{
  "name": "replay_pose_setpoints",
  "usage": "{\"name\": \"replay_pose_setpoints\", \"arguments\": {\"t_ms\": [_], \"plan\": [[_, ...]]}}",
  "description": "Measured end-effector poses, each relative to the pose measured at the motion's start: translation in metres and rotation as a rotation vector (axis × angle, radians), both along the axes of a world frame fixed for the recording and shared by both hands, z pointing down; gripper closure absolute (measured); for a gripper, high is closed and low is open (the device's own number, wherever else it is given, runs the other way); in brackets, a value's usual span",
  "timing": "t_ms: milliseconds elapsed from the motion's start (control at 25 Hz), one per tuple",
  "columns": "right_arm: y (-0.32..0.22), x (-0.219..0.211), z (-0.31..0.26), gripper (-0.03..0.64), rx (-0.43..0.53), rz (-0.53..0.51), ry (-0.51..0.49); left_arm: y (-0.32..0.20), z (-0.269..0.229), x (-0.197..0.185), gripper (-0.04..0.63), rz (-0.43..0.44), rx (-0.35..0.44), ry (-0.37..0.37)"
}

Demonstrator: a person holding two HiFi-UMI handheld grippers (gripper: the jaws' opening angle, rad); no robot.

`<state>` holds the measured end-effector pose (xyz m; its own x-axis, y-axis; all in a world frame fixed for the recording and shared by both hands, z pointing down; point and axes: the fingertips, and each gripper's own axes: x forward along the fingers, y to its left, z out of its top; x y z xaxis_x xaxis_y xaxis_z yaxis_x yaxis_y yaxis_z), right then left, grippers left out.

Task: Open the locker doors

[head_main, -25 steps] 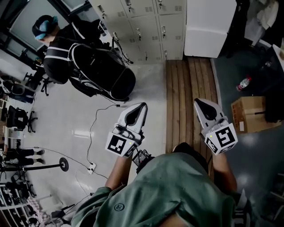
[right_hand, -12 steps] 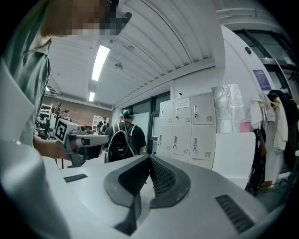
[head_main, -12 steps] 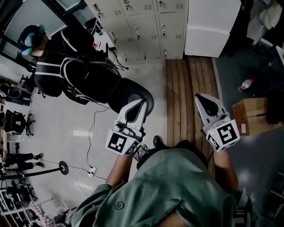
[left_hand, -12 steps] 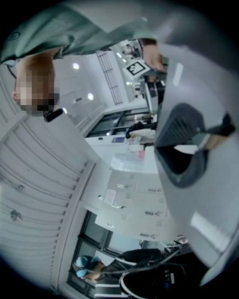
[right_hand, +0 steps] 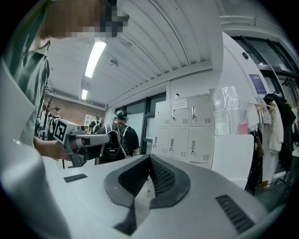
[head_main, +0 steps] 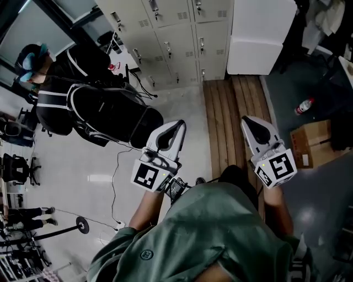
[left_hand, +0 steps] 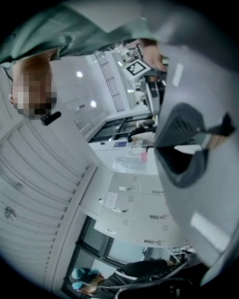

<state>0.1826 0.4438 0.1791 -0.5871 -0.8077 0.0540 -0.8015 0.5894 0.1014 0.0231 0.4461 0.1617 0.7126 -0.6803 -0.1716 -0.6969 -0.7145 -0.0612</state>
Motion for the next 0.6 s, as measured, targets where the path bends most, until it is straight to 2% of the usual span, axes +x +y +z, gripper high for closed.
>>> {"name": "replay_pose_setpoints", "arguments": {"t_ms": [320, 600], "plan": [[-0.041, -0.014, -0.006, 0.617, -0.009, 0.015, 0.029, -0.047, 0.003, -0.018, 0.594, 0.002, -0.032, 0.023], [-0.098, -0.006, -0.002, 0.617, -0.019, -0.004, 0.010, -0.099, 0.010, -0.007, 0.595, -0.009, -0.062, 0.005]]}}
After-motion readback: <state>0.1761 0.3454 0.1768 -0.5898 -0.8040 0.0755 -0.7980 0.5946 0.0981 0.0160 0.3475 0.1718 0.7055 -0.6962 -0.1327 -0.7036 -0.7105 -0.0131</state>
